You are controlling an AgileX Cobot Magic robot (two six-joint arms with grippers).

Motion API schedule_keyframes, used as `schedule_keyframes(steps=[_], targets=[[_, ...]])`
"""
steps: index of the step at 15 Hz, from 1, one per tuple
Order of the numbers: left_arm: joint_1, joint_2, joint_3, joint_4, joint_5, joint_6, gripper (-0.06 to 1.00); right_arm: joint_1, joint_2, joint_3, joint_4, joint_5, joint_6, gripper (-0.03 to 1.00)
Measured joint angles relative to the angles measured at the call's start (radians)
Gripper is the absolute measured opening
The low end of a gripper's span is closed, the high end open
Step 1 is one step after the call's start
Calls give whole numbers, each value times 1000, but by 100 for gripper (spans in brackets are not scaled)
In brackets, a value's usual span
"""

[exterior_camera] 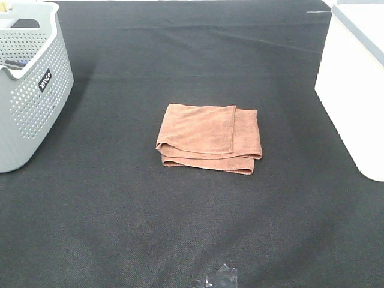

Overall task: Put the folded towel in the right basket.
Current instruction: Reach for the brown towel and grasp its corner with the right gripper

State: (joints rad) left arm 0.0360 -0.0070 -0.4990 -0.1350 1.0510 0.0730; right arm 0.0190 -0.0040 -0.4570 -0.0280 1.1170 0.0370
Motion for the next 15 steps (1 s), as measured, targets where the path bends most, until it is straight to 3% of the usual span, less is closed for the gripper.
schedule_keyframes(steps=[15], targets=[[0, 0, 0, 0, 0, 0, 99, 0, 0, 0, 0, 0, -1, 97]])
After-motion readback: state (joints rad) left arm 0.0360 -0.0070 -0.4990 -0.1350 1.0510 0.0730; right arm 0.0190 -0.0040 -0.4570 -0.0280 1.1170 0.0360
